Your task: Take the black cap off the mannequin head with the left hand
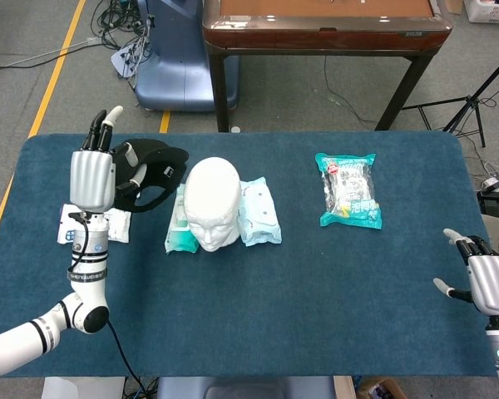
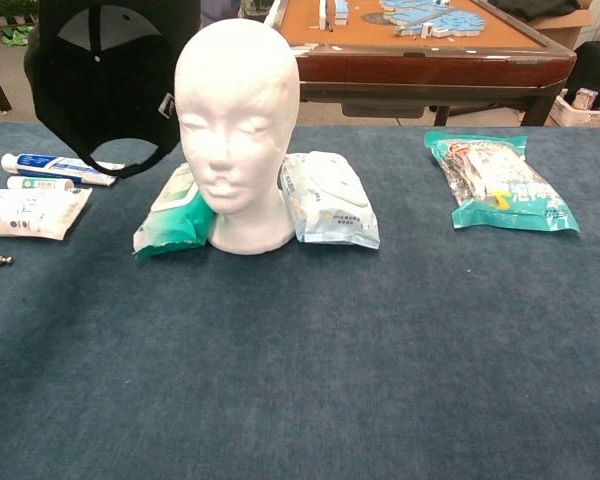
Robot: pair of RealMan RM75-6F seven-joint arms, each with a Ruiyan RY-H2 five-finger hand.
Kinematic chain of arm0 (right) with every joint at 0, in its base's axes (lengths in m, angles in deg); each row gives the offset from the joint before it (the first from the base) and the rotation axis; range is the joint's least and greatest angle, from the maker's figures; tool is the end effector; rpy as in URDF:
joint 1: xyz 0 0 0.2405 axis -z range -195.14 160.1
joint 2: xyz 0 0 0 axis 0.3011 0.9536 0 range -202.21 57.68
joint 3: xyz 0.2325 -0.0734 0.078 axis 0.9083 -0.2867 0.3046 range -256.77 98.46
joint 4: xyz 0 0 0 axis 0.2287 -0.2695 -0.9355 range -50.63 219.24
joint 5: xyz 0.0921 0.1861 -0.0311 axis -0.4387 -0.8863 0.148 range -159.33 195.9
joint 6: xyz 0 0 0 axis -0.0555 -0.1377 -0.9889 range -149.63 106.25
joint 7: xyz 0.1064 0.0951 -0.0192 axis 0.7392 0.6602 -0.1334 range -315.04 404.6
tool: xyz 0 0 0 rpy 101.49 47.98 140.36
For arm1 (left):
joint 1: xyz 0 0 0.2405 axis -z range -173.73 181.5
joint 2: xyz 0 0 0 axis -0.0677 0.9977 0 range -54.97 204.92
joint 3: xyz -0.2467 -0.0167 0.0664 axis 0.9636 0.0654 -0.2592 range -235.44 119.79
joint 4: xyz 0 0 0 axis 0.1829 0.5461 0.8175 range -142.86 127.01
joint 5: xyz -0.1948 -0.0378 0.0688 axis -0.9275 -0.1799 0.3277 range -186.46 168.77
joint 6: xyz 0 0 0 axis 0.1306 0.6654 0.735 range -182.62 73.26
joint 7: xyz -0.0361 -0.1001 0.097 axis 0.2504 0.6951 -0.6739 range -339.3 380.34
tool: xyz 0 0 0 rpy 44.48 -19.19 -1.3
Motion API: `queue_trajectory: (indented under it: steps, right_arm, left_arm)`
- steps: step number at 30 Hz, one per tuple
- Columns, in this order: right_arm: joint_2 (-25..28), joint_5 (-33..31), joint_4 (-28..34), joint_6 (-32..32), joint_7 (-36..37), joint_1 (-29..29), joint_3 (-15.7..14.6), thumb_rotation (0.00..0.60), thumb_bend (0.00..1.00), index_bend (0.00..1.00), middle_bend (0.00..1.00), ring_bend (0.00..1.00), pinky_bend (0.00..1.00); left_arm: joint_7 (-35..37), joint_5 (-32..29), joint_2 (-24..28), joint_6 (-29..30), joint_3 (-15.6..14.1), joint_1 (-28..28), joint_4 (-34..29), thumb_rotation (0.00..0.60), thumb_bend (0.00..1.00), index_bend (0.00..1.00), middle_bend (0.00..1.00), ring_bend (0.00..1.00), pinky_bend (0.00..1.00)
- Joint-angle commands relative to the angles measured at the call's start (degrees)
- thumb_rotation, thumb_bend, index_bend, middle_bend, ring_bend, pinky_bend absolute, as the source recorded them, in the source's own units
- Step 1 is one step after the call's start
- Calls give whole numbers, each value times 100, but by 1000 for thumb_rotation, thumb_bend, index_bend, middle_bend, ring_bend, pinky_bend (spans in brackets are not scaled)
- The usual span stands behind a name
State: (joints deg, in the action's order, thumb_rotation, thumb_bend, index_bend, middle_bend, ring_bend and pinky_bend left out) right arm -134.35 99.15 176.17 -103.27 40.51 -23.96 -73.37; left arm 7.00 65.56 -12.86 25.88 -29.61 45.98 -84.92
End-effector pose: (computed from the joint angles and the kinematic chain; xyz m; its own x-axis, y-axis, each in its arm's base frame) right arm -0.3204 -0.2004 0.1763 0.4867 -0.0012 0.8736 -0.8723 0.0538 0.4860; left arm -0.1098 0.4012 0.1253 0.1614 -0.4582 0.8741 0.9090 -0.2758 -0.3124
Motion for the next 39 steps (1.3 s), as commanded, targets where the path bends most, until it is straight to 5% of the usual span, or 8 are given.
queue_trajectory:
  steps: [1, 8, 19, 39]
  right_arm:
    - [0, 11, 1, -5, 1, 0, -3, 600, 132, 204, 328, 233, 499]
    - [2, -3, -3, 17, 2, -9, 0, 600, 132, 204, 328, 234, 499]
    - [-29, 0, 5, 25, -77, -20, -10, 600, 131, 204, 328, 234, 499]
    - [-90, -48, 21, 85, -240, -64, -10, 600, 131, 204, 328, 234, 499]
  left_arm:
    - [179, -16, 21, -90, -14, 74, 249, 600, 282, 671, 94, 58, 299]
    - [1012, 155, 23, -186, -165, 131, 889, 600, 282, 673, 94, 58, 299]
    - [3108, 843, -46, 97, -992, -318, 2226, 600, 282, 678, 98, 58, 289]
    - [4285, 1126, -282, 580, -1672, -979, 3110, 600, 282, 679, 98, 58, 289]
